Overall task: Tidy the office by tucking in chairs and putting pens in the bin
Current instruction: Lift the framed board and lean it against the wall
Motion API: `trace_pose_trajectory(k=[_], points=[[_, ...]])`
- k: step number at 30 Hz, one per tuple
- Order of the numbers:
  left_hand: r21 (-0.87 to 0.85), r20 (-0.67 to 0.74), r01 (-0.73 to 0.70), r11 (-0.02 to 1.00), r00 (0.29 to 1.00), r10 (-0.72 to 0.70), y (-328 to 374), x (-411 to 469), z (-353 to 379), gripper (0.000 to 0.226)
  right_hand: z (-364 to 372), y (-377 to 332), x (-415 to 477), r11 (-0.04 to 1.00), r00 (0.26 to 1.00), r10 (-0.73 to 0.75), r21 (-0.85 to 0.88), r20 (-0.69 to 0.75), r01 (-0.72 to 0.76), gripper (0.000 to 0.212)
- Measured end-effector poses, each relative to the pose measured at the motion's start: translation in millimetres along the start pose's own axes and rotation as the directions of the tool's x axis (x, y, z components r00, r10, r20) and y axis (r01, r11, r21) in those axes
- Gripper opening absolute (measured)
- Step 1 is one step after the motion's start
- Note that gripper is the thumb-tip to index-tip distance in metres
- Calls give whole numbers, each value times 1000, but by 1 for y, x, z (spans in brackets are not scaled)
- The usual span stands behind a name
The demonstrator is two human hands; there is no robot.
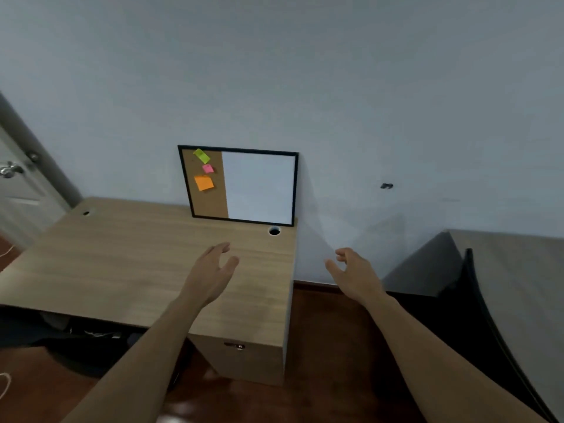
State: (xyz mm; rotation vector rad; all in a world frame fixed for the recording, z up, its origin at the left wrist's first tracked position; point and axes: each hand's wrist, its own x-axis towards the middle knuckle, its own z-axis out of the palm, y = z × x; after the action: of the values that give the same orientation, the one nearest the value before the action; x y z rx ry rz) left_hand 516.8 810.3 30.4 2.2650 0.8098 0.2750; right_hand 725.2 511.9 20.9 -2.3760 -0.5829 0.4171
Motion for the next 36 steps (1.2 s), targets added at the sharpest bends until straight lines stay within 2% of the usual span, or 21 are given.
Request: trace_pose_trajectory(k=[7,15,24,29,36], points=[[-44,-49,67,997,996,-69,-28,72,-25,54,28,-31,90,1000,999,-12,22,51,11,68],[-172,-102,183,968,974,-202,-43,202,-47,51,54,-61,231,998,989,30,55,142,-38,71],[-293,-184,400,868,868,-462,-73,336,-56,48,74,-83,378,992,973,109,44,206,-120,82],[-274,-177,449,851,846,-503,-93,392,-61,51,92,-93,424,981,971,175,58,165,-187,81],[-303,-130,459,835,848,-514,-122,474,-75,56,105,-111,464,960,963,257,96,79,-264,67]])
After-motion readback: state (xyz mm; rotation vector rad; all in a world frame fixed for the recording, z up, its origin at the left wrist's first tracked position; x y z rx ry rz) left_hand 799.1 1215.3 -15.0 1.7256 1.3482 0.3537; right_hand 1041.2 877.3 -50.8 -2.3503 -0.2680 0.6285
